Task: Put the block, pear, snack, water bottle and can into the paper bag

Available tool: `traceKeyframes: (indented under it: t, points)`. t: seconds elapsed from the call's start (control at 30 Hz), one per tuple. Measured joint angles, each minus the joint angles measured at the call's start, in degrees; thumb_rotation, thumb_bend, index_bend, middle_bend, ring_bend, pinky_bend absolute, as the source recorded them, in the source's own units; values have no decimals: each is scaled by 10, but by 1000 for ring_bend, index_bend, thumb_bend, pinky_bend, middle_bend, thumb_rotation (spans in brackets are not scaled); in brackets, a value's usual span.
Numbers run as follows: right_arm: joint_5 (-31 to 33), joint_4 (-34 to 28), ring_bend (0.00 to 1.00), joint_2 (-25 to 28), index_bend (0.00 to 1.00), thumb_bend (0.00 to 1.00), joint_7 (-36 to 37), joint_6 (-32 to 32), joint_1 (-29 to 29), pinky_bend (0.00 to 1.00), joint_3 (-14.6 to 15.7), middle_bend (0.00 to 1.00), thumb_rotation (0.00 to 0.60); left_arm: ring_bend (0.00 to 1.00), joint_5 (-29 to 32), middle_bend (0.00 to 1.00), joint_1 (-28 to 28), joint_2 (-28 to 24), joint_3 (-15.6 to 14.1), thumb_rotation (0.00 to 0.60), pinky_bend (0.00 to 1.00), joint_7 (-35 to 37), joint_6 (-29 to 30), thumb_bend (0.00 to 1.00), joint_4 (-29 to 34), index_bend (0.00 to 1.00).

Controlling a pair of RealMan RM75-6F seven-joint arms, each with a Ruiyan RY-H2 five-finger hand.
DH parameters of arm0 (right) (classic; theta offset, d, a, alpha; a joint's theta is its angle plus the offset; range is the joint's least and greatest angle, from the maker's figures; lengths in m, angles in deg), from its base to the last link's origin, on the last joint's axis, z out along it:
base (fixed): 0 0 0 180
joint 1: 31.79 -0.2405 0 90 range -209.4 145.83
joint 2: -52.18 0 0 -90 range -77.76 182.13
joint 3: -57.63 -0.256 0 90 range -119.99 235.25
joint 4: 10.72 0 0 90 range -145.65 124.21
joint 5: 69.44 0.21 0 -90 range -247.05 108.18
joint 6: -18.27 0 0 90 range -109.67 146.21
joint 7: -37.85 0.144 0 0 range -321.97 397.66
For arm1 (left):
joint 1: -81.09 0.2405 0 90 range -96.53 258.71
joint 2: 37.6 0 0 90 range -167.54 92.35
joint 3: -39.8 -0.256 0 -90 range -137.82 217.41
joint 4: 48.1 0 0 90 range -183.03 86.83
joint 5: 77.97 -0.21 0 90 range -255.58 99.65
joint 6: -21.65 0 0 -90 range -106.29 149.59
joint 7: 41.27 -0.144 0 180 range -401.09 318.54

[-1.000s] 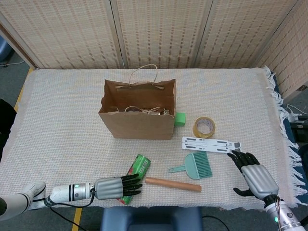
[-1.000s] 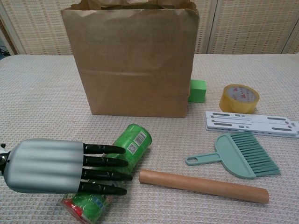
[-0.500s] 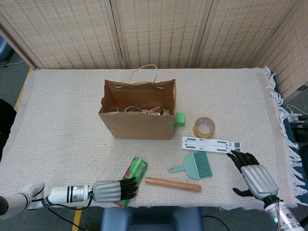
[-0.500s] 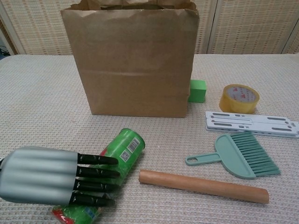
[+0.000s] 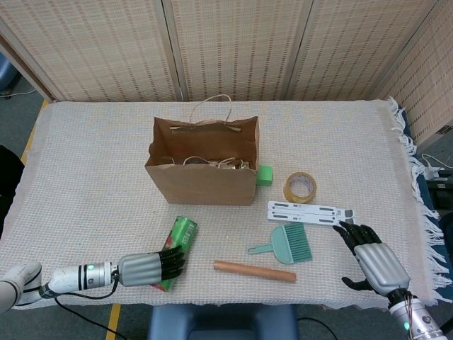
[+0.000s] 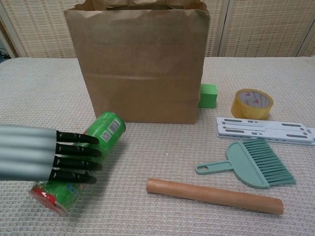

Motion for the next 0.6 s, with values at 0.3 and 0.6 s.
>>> traceKeyframes:
  t: [0.3, 0.6]
  points:
    - [-8, -3, 0, 0, 0, 95, -3, 4, 4, 0, 3, 0, 600, 607, 76, 623, 34, -85, 12, 600, 741, 9, 3, 628, -31, 600]
    - [-11, -6, 0, -4, 0, 95, -14, 6, 6, 0, 5, 0, 600, 609, 194, 624, 75, -89, 89, 600, 737, 34, 28, 628, -35, 602]
